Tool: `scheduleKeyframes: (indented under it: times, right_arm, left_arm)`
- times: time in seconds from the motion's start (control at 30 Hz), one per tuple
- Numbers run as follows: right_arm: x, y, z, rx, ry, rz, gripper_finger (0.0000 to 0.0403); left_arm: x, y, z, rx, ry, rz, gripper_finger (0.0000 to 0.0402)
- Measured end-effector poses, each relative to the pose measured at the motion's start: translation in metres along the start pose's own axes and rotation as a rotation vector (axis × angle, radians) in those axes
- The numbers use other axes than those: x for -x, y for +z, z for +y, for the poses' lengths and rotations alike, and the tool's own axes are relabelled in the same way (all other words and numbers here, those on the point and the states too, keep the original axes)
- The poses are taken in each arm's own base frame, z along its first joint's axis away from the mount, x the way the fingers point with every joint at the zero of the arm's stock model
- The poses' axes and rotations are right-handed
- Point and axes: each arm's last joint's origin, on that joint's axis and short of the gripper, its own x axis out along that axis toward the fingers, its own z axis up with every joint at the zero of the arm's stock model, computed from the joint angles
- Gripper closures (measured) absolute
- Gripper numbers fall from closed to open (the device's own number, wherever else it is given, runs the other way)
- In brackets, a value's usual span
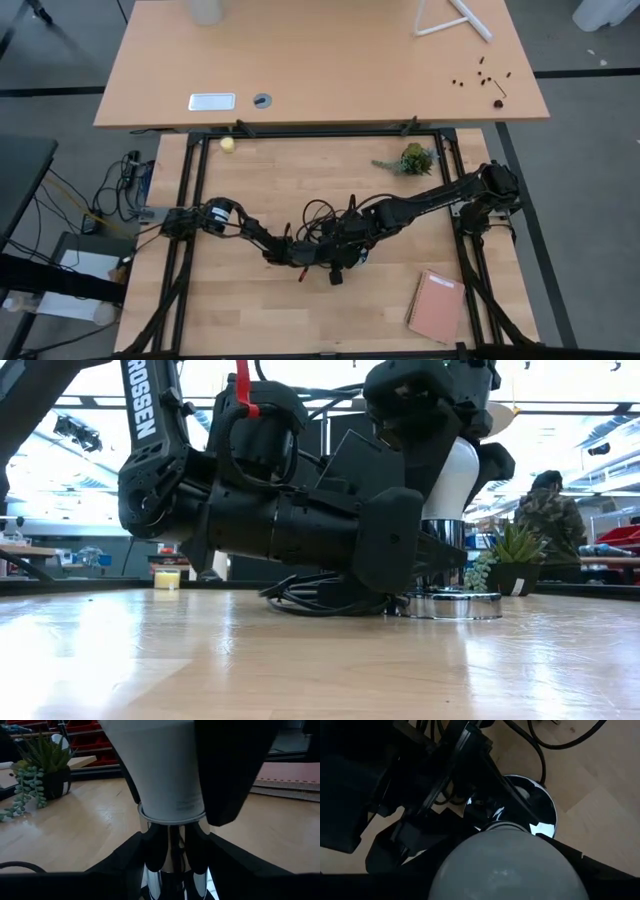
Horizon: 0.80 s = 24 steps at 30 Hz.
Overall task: Screw lightbulb
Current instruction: Remove the light bulb from the lamp
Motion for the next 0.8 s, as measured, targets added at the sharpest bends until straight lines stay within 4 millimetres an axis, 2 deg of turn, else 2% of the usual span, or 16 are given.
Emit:
scheduleKeyframes:
  times: [0.3,0.43,0.67,0.8]
  right_arm:
    - [0.0,0.0009,-0.0019,0.007,-0.011,0.006,0.013]
    - [0.0001,0.0008,-0.0021,0.058,-0.008,0.013,0.0139]
    - [-0.0002,0.0012,-0.0006,0.346,0.017,0.014,0.014]
    - [-0.0004,0.0009,0.0008,0.612,0.029,0.007,0.013]
  left_arm:
    - [0.0,-0.0003,0.0004,-0.001,0.008,0.003,0.0213]
    - [0.0002,-0.0005,0.0005,-0.001,0.011,0.004,0.0213]
    - [0.0003,-0.0005,0.0003,-0.001,0.012,0.003,0.0213]
    - [0.0004,-0.0004,0.0003,-0.001,0.012,0.002,0.0213]
